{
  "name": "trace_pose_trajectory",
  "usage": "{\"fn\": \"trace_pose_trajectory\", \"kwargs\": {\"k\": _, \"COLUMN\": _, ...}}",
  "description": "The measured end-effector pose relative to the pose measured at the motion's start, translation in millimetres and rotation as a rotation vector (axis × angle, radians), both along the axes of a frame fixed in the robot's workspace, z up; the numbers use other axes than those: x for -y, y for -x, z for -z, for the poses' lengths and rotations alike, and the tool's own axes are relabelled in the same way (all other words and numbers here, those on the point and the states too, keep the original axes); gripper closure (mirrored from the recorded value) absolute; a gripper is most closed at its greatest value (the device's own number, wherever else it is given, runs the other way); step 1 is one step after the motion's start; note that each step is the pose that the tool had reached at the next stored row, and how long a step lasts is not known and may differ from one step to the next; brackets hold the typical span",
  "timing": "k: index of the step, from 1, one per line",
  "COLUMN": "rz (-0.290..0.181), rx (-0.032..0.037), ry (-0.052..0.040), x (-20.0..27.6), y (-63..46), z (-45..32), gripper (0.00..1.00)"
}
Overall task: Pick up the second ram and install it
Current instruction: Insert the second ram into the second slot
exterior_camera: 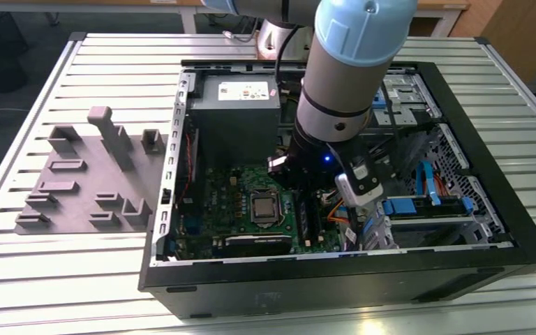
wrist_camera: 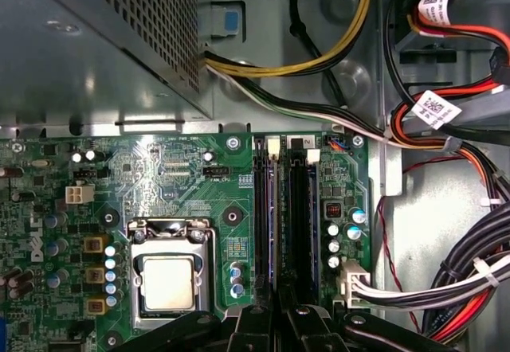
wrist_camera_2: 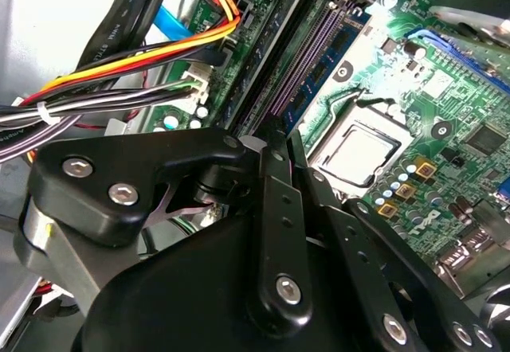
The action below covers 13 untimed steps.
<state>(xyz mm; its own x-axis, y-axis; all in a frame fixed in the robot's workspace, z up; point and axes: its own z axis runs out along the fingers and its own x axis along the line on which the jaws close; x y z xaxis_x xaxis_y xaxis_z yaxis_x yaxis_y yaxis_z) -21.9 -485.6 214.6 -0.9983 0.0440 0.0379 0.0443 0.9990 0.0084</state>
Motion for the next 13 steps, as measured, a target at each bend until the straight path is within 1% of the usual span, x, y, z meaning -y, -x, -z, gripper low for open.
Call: {"fn": "trace_pose_trajectory", "kwargs": {"k": 13, "rz": 0.003, "rx": -0.0001, "ry": -0.0024, "x": 0.0, "y": 0.0, "z": 2.9, "gripper": 0.86}}
